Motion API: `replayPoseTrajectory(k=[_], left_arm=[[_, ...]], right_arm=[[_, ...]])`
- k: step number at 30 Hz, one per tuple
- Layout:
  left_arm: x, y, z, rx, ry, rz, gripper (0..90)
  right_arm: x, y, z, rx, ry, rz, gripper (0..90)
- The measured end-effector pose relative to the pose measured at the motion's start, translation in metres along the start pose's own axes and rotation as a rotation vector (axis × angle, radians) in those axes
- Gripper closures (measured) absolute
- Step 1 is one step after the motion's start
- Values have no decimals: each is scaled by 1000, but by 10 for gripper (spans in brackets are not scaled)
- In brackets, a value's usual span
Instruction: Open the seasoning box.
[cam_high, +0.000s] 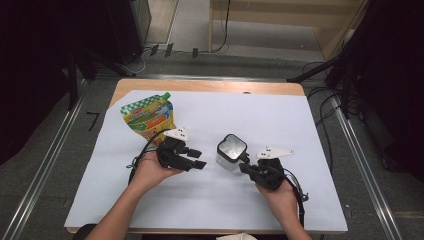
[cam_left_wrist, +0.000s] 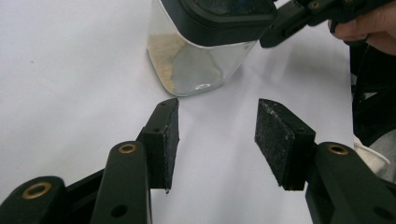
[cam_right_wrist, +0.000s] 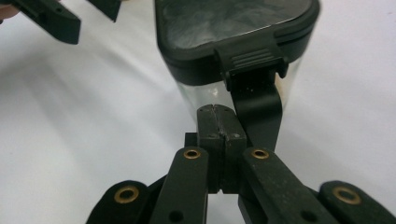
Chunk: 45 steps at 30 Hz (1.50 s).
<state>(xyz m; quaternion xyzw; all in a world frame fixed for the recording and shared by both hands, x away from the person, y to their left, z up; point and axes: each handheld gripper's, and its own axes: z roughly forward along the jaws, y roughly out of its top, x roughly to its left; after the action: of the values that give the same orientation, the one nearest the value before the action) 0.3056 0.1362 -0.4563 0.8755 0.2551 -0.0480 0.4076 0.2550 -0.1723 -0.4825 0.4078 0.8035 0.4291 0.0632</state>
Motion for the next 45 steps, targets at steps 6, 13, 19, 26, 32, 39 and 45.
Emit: replayPoseTrajectory(k=[6,13,19,26,32,39,45], left_arm=[[0,0,0,2,-1,0,505],[0,1,3,2,-5,2,490],[0,6,11,30,-37,22,408],[-3,18,24,43,-46,52,294],[-6,24,33,60,-51,71,267],[2,46,18,36,-85,113,267],[10,60,25,66,-60,155,265]], right_arm=[[-12,1,-6,-2,-15,19,900],[-22,3,-7,2,-30,28,900],[-33,6,-8,-2,-30,44,900],[-45,12,-3,6,-44,36,900],[-49,14,-4,2,-33,42,900],[-52,14,-23,6,-40,39,900],[-66,19,-25,30,-71,22,900]])
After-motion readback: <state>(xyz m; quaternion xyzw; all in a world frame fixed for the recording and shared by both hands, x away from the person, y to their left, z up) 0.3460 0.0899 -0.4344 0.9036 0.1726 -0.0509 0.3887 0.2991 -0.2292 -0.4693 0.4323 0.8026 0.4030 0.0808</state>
